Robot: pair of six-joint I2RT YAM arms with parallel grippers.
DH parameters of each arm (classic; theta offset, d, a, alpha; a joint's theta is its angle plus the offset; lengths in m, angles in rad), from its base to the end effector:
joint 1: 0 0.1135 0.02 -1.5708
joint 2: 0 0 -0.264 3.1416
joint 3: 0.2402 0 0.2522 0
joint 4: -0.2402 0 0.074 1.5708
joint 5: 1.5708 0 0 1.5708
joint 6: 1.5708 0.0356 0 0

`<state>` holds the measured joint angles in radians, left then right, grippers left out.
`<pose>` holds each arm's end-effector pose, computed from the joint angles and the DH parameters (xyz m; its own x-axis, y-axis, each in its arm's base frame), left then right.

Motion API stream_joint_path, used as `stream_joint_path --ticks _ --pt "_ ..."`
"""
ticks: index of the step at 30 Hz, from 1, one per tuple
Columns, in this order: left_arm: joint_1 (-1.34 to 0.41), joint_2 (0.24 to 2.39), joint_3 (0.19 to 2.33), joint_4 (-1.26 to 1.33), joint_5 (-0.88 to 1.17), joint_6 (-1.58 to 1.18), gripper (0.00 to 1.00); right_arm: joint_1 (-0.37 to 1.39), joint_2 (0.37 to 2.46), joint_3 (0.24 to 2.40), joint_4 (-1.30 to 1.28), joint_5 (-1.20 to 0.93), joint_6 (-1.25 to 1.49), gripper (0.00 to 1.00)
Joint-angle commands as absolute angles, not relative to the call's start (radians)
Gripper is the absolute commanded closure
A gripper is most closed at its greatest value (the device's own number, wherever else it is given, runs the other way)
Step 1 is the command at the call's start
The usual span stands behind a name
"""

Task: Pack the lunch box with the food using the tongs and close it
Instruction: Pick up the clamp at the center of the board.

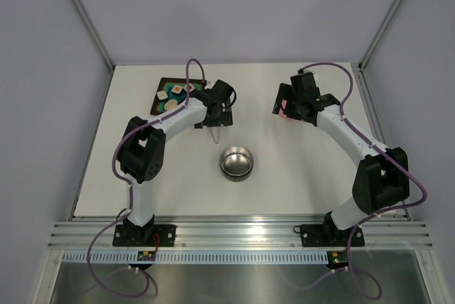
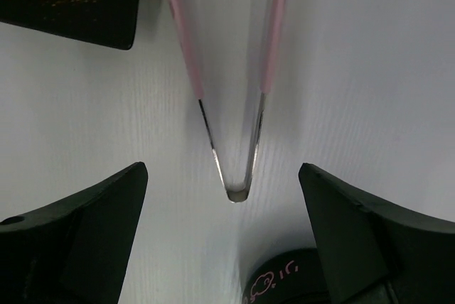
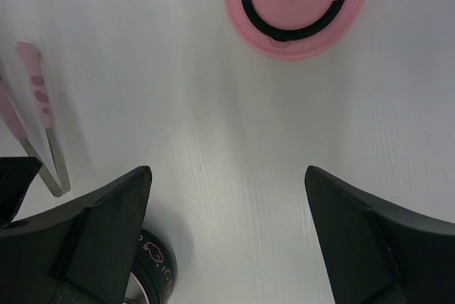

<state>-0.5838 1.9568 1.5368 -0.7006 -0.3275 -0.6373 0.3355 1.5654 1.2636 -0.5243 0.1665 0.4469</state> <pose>0.3521 -0.2189 0.2160 -0.8448 -0.1171 -0.5221 -0.1214 0.9923 -0.0262 0.3270 0.1078 0.2817 -0.7206 0.2001 -0.6639 0.1029 0.9777 0.1830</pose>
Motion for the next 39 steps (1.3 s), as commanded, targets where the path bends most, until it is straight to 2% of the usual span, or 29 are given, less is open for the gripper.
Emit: stream_joint_path --ticks 1,6,18,23,34,39 --pt "-0.587 2.023 1.615 -0.681 -0.324 -0.64 0.1 0.339 1.525 1.25 -0.525 0.163 0.431 0.03" --pt "-0.588 2.071 1.618 -0.653 -0.285 -0.643 0.2 0.339 1.514 1.232 -0.522 0.155 0.433 0.03" --pt "-0.575 2.14 1.621 -0.624 -0.282 -0.66 0.27 0.339 1.508 1.221 -0.526 0.15 0.433 0.03" --pt "-0.554 2.129 1.588 -0.604 -0.275 -0.664 0.35 0.339 1.513 1.213 -0.528 0.146 0.437 0.03" --pt "-0.543 2.131 1.582 -0.606 -0.288 -0.675 0.38 0.339 1.516 1.207 -0.52 0.127 0.445 0.03" --pt "-0.543 2.128 1.586 -0.606 -0.276 -0.652 0.52 0.339 1.509 1.204 -0.52 0.13 0.449 0.03"
